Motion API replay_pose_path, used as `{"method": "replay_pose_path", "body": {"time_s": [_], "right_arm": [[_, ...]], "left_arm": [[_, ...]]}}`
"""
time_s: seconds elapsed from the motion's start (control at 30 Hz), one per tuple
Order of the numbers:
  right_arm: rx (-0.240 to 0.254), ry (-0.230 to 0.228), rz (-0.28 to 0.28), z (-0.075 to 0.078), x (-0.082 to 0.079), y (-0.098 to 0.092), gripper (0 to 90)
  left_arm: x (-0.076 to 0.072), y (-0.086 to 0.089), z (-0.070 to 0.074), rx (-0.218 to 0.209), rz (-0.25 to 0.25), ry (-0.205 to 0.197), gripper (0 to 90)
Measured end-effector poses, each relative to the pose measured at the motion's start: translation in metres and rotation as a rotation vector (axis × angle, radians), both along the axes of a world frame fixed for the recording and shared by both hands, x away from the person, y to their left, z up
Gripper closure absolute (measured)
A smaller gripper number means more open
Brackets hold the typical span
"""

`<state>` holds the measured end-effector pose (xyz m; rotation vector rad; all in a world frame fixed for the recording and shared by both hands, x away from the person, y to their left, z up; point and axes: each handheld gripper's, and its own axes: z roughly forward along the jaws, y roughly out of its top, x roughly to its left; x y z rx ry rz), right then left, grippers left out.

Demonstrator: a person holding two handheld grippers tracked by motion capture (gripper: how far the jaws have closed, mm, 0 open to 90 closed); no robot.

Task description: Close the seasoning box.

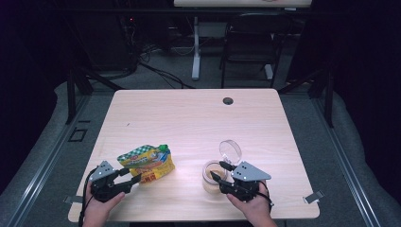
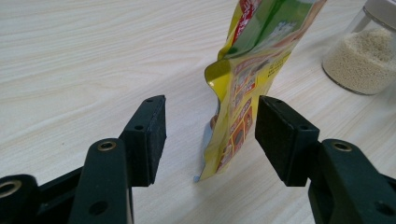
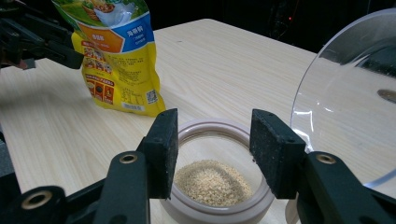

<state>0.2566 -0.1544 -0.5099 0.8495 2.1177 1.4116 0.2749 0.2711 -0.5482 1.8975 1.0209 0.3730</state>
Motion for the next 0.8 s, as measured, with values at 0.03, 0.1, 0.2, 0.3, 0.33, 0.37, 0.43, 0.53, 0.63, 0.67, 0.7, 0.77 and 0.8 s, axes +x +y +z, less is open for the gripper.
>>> {"method": "replay_pose_path", "body": {"time_s": [0.03,0.1,0.2,0.3,0.33,0.37,0.43,0.53,0.63,0.67,0.7,0.77,0.8], "right_arm": [[0.004,0.004,0.0,0.001,0.0,-0.001,52.3],[0.014,0.005,0.001,0.004,0.0,-0.003,52.3],[0.02,0.004,-0.007,0.008,-0.001,-0.007,55.3],[0.013,0.003,-0.007,0.012,-0.002,-0.012,60.0],[0.011,0.003,-0.009,0.013,-0.001,-0.014,60.5],[0.012,0.011,-0.01,0.014,-0.001,-0.016,60.6],[0.025,0.021,-0.012,0.015,0.0,-0.02,60.7],[0.031,0.036,-0.011,0.017,0.0,-0.024,61.3],[0.044,0.027,-0.021,0.021,0.0,-0.029,63.1],[0.044,0.027,-0.021,0.021,0.0,-0.029,63.1],[0.056,0.028,-0.025,0.024,0.0,-0.031,63.1],[0.076,0.029,-0.022,0.027,-0.001,-0.033,65.3],[0.079,0.034,-0.024,0.029,-0.001,-0.034,66.2]], "left_arm": [[0.0,0.0,0.0,0.002,-0.001,-0.001,43.5],[-0.001,0.0,0.001,0.007,-0.003,-0.002,43.4],[-0.002,-0.001,0.001,0.005,0.0,-0.004,43.3],[-0.001,-0.001,0.001,0.007,-0.002,-0.006,43.2],[-0.001,-0.001,0.001,0.009,-0.002,-0.006,43.2],[-0.001,-0.001,0.001,0.012,-0.004,-0.007,43.2],[-0.001,-0.001,0.001,0.011,-0.002,-0.008,43.2],[-0.001,-0.001,0.001,0.008,0.006,-0.006,43.3],[0.0,-0.001,0.0,0.012,0.012,-0.007,43.3],[0.0,-0.001,0.0,0.012,0.012,-0.007,43.3],[0.0,-0.001,0.001,0.02,0.013,-0.01,43.3],[-0.001,-0.001,0.001,0.015,0.015,-0.01,43.3],[0.0,-0.001,0.001,0.017,0.018,-0.013,43.3]]}}
